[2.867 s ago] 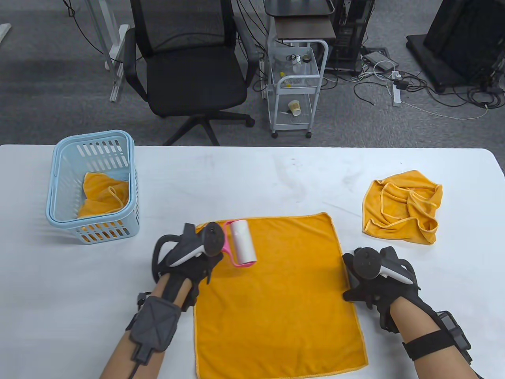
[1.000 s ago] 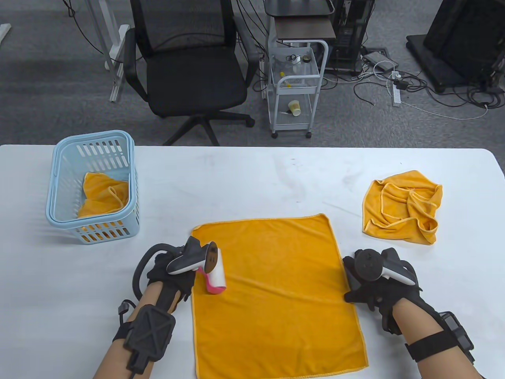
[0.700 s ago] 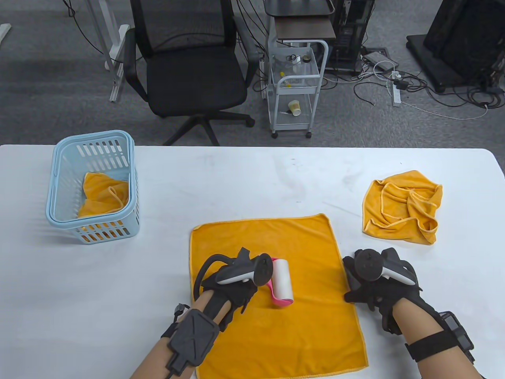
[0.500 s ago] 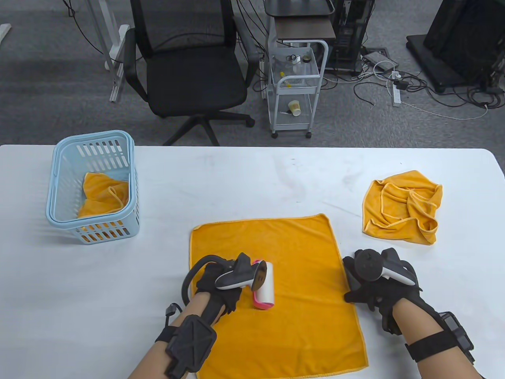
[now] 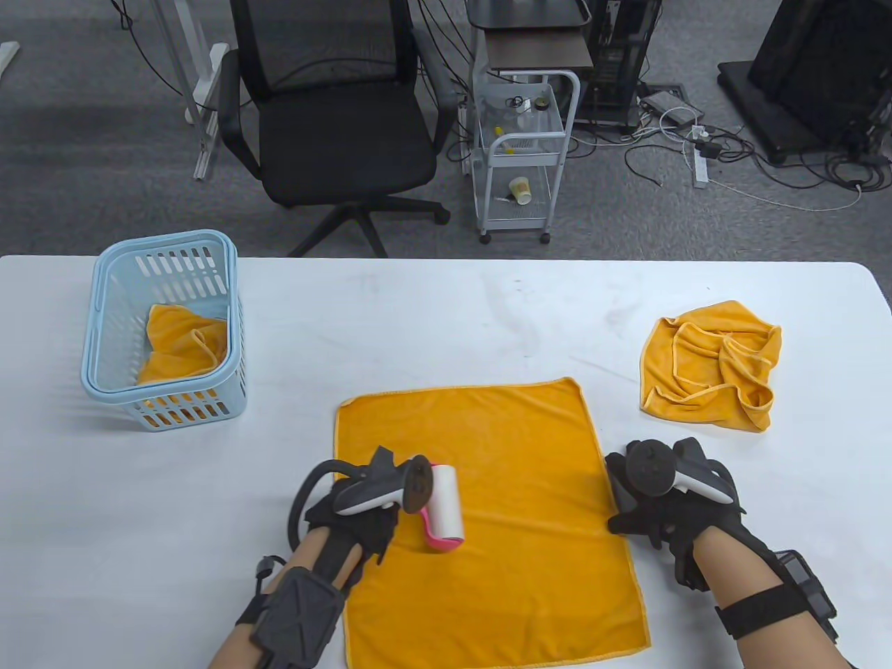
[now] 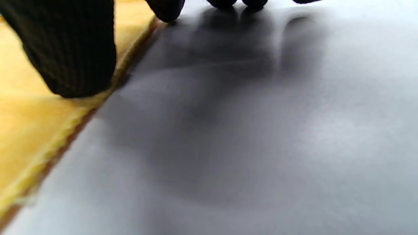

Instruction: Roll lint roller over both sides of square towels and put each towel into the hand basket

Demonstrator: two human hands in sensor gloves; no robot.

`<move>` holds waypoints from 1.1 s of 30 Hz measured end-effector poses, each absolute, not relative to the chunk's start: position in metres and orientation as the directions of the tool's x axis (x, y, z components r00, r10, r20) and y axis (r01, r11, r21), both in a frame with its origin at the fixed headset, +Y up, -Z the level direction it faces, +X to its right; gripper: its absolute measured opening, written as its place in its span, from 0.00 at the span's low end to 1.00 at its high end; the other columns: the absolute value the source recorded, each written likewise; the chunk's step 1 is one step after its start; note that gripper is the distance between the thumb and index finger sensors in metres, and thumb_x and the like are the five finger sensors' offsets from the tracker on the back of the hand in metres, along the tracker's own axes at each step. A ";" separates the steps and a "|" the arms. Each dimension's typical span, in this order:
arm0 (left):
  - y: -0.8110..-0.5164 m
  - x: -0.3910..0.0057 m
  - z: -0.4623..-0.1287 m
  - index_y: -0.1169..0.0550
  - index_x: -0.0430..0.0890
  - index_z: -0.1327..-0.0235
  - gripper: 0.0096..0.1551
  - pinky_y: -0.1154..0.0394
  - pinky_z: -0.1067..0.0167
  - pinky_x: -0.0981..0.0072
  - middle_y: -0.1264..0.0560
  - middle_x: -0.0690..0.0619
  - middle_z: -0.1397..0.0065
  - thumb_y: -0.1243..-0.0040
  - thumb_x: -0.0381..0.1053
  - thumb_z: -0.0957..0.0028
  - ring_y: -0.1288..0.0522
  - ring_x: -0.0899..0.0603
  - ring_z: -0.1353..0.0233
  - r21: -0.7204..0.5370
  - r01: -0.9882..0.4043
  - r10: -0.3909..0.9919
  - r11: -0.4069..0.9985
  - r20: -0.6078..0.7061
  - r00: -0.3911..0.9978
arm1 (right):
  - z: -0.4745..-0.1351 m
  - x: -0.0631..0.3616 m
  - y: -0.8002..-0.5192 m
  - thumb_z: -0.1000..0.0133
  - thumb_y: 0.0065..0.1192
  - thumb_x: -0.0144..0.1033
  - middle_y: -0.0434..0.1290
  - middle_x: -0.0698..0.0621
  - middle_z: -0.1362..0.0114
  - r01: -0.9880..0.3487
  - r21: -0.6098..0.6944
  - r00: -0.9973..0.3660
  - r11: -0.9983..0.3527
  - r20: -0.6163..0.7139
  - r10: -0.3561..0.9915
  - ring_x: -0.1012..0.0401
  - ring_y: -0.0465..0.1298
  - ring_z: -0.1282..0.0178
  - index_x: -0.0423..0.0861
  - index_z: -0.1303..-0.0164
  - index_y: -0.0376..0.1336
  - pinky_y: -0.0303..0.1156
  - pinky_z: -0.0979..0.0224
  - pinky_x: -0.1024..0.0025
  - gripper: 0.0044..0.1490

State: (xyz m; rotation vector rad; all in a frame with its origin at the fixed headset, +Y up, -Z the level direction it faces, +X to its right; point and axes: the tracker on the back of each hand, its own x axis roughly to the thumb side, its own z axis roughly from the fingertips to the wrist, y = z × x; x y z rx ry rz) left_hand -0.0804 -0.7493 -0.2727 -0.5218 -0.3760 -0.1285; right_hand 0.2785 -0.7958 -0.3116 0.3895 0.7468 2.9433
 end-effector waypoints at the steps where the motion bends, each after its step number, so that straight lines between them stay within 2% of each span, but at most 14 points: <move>1: -0.752 -0.064 -0.271 0.40 0.59 0.29 0.36 0.25 0.33 0.42 0.30 0.57 0.30 0.34 0.52 0.47 0.22 0.45 0.36 -0.457 0.209 -0.004 0.865 0.411 0.912 | -0.312 0.279 -0.796 0.51 0.72 0.61 0.40 0.36 0.14 -0.015 0.479 -0.964 -0.878 0.225 0.139 0.34 0.43 0.16 0.49 0.15 0.43 0.49 0.24 0.28 0.63; 4: -0.760 -0.037 -0.268 0.39 0.59 0.29 0.34 0.25 0.33 0.42 0.30 0.56 0.30 0.36 0.52 0.46 0.23 0.45 0.36 -0.437 0.238 -0.012 0.868 0.460 0.888 | -0.311 0.279 -0.796 0.51 0.72 0.61 0.40 0.36 0.13 -0.016 0.479 -0.965 -0.878 0.224 0.139 0.34 0.43 0.16 0.49 0.15 0.43 0.49 0.24 0.28 0.63; 7: -0.766 -0.042 -0.269 0.37 0.59 0.33 0.31 0.25 0.33 0.42 0.29 0.56 0.32 0.36 0.51 0.46 0.22 0.44 0.37 -0.414 0.327 -0.117 0.850 0.457 0.882 | -0.311 0.279 -0.796 0.51 0.72 0.61 0.40 0.37 0.13 -0.016 0.478 -0.965 -0.878 0.223 0.139 0.35 0.43 0.16 0.49 0.15 0.43 0.49 0.24 0.28 0.63; 15: -0.756 -0.151 -0.269 0.34 0.62 0.38 0.25 0.26 0.31 0.41 0.28 0.57 0.31 0.35 0.48 0.45 0.22 0.44 0.35 -0.444 0.486 -0.400 0.753 0.278 0.873 | -0.311 0.278 -0.796 0.51 0.72 0.61 0.40 0.36 0.14 -0.012 0.479 -0.965 -0.878 0.225 0.136 0.34 0.43 0.16 0.49 0.15 0.43 0.49 0.24 0.28 0.63; 17: -0.755 -0.169 -0.267 0.34 0.63 0.38 0.26 0.27 0.30 0.40 0.28 0.58 0.31 0.35 0.48 0.45 0.22 0.44 0.35 -0.467 0.481 -0.415 0.742 0.243 0.877 | -0.311 0.278 -0.796 0.51 0.72 0.61 0.40 0.36 0.14 -0.013 0.479 -0.965 -0.877 0.225 0.137 0.34 0.43 0.16 0.49 0.15 0.43 0.49 0.24 0.28 0.63; 19: -0.751 -0.175 -0.267 0.34 0.63 0.37 0.26 0.27 0.30 0.40 0.29 0.58 0.31 0.35 0.49 0.45 0.22 0.44 0.35 -0.474 0.425 -0.355 0.771 0.234 0.905 | -0.311 0.278 -0.796 0.51 0.72 0.61 0.40 0.36 0.14 -0.013 0.480 -0.965 -0.877 0.225 0.137 0.34 0.43 0.16 0.49 0.15 0.43 0.49 0.24 0.28 0.63; 22: -0.748 -0.159 -0.265 0.35 0.61 0.34 0.29 0.26 0.31 0.41 0.29 0.58 0.31 0.34 0.49 0.46 0.22 0.45 0.36 -0.482 0.314 -0.217 0.818 0.247 0.944 | -0.311 0.278 -0.795 0.51 0.72 0.61 0.40 0.36 0.14 -0.014 0.480 -0.965 -0.877 0.224 0.138 0.34 0.43 0.16 0.49 0.15 0.43 0.49 0.24 0.28 0.63; 27: -0.747 -0.086 -0.259 0.37 0.59 0.32 0.34 0.25 0.32 0.42 0.30 0.57 0.31 0.33 0.53 0.48 0.22 0.46 0.37 -0.467 0.185 0.008 0.864 0.382 0.924 | -0.311 0.278 -0.795 0.51 0.72 0.61 0.40 0.36 0.14 -0.015 0.480 -0.964 -0.877 0.225 0.139 0.34 0.43 0.16 0.49 0.15 0.43 0.49 0.24 0.28 0.63; 30: -0.753 -0.051 -0.255 0.37 0.59 0.32 0.33 0.25 0.33 0.42 0.29 0.57 0.31 0.34 0.53 0.47 0.22 0.45 0.37 -0.483 0.179 0.064 0.857 0.444 0.894 | -0.311 0.279 -0.795 0.50 0.72 0.61 0.40 0.36 0.14 -0.017 0.481 -0.964 -0.877 0.224 0.142 0.34 0.43 0.16 0.49 0.15 0.43 0.49 0.24 0.28 0.63; 33: -0.761 -0.035 -0.253 0.37 0.58 0.32 0.33 0.25 0.33 0.42 0.30 0.56 0.31 0.34 0.53 0.47 0.22 0.45 0.37 -0.490 0.209 0.061 0.846 0.479 0.875 | -0.311 0.279 -0.795 0.51 0.72 0.61 0.40 0.36 0.14 -0.019 0.481 -0.964 -0.877 0.223 0.143 0.34 0.42 0.16 0.49 0.15 0.43 0.49 0.24 0.28 0.63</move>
